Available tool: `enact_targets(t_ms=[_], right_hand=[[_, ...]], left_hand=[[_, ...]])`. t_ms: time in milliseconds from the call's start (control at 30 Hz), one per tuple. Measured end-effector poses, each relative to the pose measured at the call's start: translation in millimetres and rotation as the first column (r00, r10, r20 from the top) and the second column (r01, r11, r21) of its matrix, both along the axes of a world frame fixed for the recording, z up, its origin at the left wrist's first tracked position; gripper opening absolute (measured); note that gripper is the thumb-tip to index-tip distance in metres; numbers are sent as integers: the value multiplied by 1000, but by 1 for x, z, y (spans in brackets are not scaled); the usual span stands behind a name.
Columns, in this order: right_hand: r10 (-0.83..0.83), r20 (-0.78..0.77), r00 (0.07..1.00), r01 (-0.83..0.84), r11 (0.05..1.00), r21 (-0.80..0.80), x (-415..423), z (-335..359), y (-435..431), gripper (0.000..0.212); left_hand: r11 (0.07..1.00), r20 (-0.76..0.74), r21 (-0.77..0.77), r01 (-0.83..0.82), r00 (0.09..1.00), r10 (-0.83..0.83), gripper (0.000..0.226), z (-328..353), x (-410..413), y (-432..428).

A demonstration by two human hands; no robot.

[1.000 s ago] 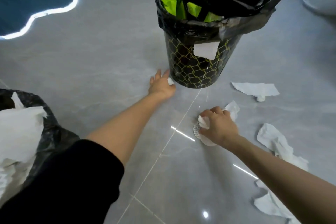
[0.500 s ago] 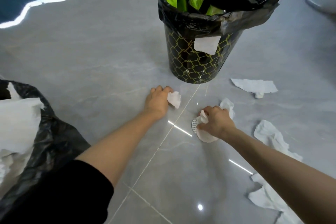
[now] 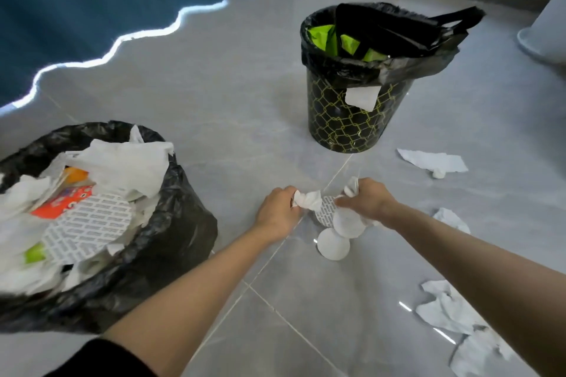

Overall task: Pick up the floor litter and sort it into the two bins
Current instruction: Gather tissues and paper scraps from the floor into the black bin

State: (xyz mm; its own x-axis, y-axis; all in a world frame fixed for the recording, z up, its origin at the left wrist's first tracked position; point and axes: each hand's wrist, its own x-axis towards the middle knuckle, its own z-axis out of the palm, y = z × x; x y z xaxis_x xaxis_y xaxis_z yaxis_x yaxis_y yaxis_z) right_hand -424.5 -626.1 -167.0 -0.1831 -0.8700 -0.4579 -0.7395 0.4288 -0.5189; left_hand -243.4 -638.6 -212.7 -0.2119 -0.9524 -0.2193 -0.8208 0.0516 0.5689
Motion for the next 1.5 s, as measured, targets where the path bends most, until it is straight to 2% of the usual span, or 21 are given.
enact_targets(t_ms=[200,433,600,700,800,900,1000,1067,1200,1267,1333,1400,1500], right_hand=[[-98,255,962,135,982,-132,2,48,4,33],[-158,552,819,300,938,-176,25,94,2,14],[-62,702,709,254,952,-173,62,127,-4,28],[26,776,631,195,962,-192,90,148,-8,18],[93,791,604,152,961,-230,126,172,-8,26],[163,822,545,64,970,-235,169,184,-9,17],[218,818,532,-46,972,-229,210,183,-5,27],[235,820,522,-94,971,-218,235,180,-2,23],[263,801,538,-160,965,-209,276,170,1,18],[349,705,617,-201,937,-287,287,163,3,17],[502,514,695,-325,857,-399,292,156,5,28],[610,365,703,-431,774,-464,293,153,7,43],[671,284,685,-473,706,-527,288,154,10,62]], left_hand=[[980,-174,-175,-99,982,68,12,59,15,12],[916,-262,-355,-185,961,92,7,143,37,25],[862,-307,-412,-295,936,173,15,179,75,36],[825,-314,-435,-360,920,235,17,193,106,43],[791,-300,-452,-412,906,300,15,204,139,51],[757,-266,-477,-447,894,360,14,211,176,64],[732,-225,-491,-473,880,418,8,210,205,78],[715,-203,-494,-495,865,459,8,206,222,88],[703,-169,-469,-534,836,522,25,198,247,106],[728,-137,-453,-515,847,514,32,194,255,115],[772,-90,-407,-488,862,498,44,190,262,122],[792,-67,-349,-501,856,512,57,186,270,124],[780,-84,-362,-511,851,519,65,181,275,122]])
